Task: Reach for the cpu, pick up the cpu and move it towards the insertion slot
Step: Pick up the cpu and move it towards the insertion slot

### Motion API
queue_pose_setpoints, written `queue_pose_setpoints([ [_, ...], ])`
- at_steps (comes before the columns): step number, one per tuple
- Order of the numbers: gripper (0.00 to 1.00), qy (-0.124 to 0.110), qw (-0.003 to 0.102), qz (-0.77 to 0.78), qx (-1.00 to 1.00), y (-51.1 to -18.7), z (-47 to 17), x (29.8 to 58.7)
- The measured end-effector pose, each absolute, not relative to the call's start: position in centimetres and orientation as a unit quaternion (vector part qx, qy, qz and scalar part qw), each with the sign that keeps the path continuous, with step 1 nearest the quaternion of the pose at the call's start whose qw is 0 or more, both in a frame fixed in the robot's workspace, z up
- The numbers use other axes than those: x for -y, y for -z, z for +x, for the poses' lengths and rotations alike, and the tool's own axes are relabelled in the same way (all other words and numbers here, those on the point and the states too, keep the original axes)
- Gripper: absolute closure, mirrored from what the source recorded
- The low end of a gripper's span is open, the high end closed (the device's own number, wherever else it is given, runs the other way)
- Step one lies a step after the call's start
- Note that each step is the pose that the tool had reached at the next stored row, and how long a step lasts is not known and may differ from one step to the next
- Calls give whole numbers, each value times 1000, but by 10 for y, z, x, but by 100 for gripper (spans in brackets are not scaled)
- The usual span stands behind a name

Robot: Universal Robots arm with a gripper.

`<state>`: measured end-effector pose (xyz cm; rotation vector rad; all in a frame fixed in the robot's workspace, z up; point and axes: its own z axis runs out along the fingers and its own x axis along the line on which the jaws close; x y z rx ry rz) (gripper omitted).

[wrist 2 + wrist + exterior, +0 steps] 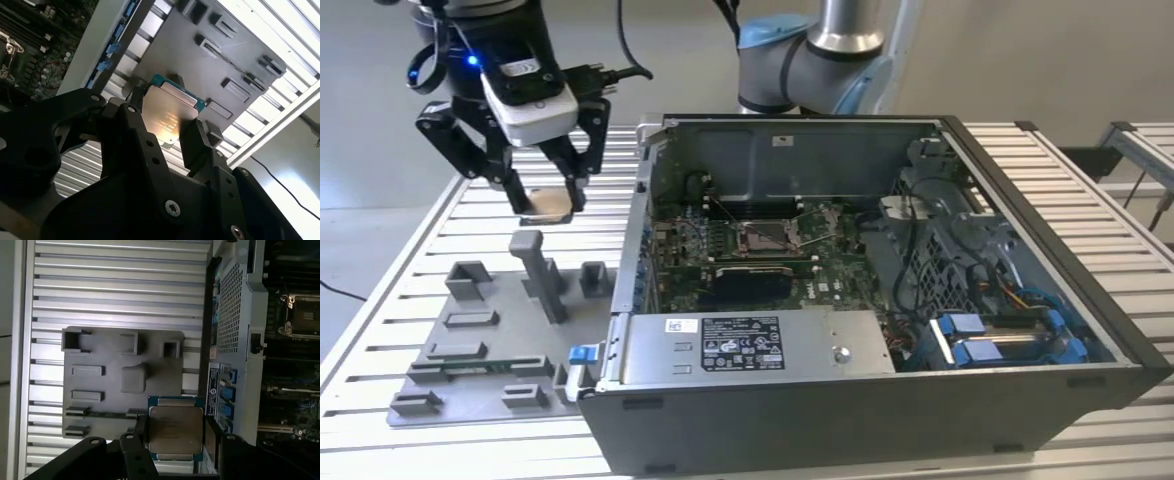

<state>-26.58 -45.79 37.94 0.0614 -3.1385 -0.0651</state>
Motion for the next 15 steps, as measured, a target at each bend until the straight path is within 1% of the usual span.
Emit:
queue_pose_setpoints([
  [15,100,21,1,20,1000,-379,-199,458],
])
